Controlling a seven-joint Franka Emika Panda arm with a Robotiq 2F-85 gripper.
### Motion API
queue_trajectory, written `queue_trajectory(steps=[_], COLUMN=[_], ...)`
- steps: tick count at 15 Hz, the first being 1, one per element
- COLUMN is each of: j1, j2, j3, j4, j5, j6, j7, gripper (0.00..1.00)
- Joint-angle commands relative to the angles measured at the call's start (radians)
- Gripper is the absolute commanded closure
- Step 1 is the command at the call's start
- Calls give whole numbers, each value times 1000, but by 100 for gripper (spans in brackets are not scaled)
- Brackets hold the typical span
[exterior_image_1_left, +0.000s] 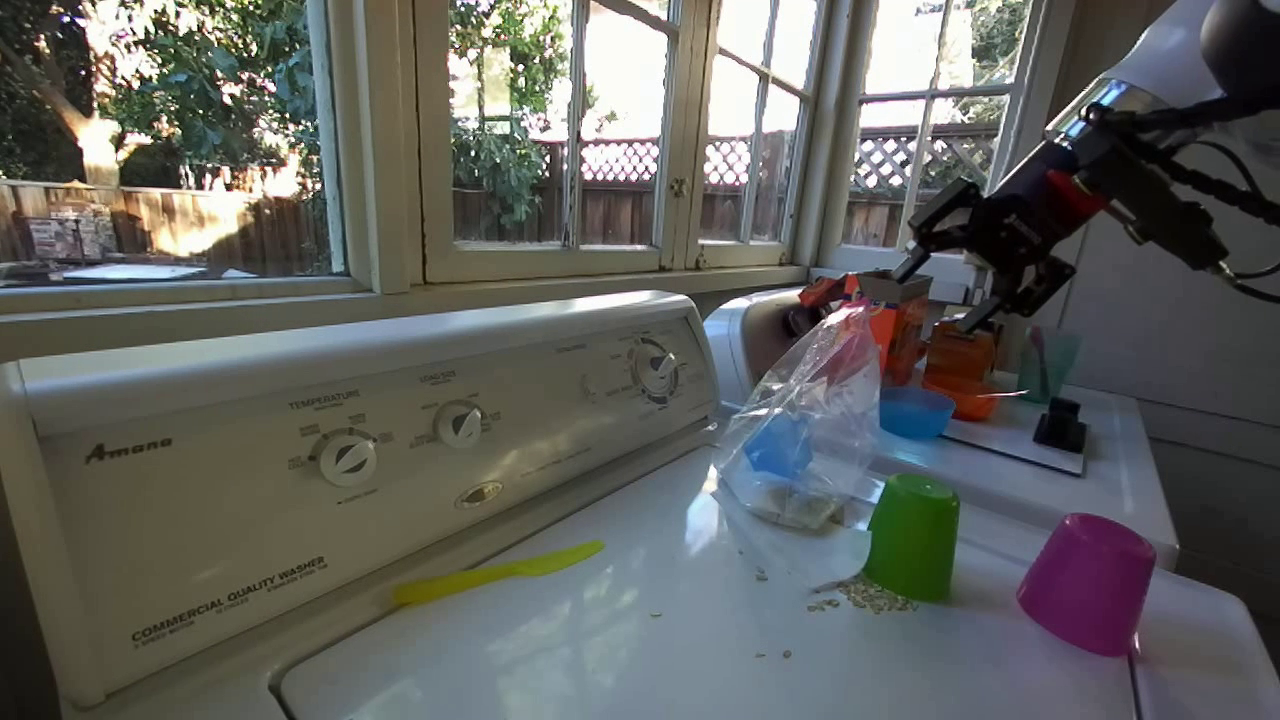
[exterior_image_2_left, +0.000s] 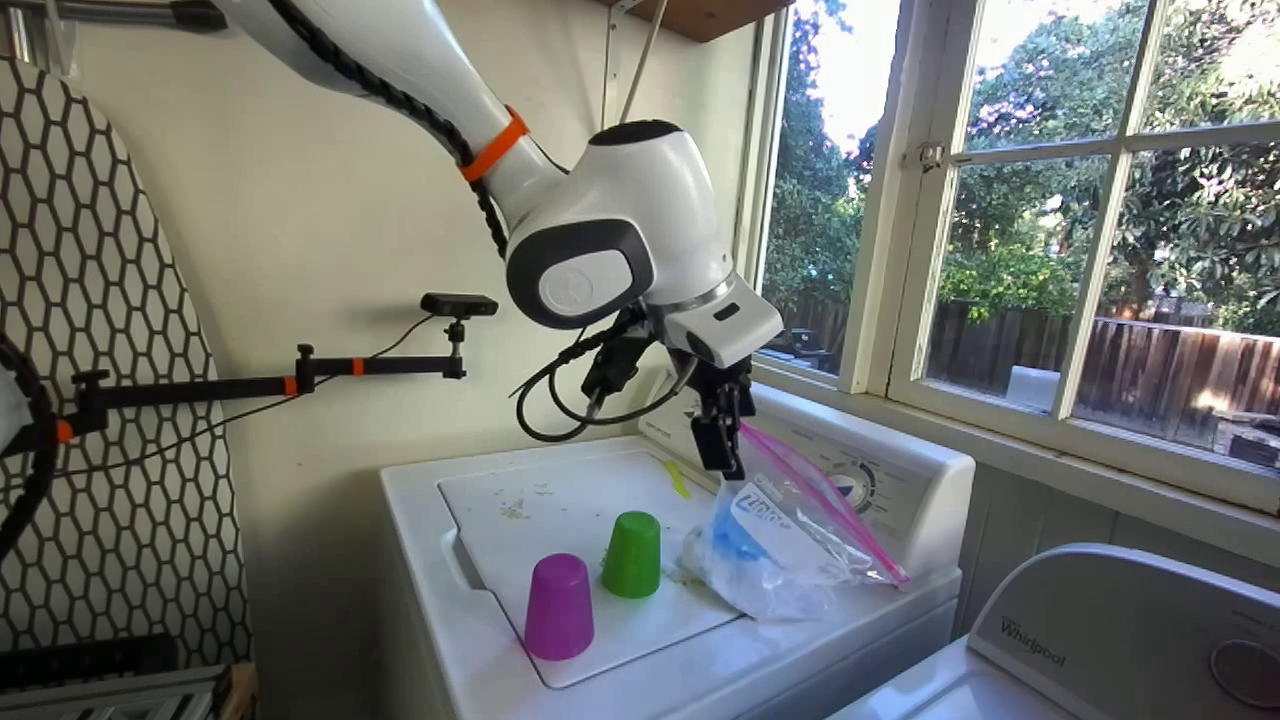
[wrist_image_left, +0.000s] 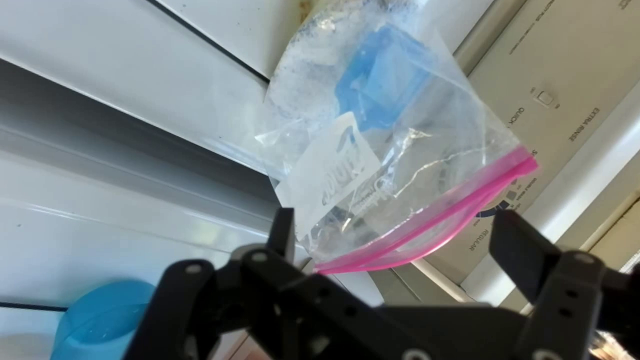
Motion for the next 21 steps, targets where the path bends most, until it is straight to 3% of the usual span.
queue_trajectory(steps=[1,11,17,21], j1=[-4,5,11,8], j2=[2,90,157,192], j3=[2,10,22,20], j4=[4,45,92,113], j5=[-2,33,145,139], j6=[-3,49,133,157], j7=[3,21,9,34], gripper=[0,0,0,0])
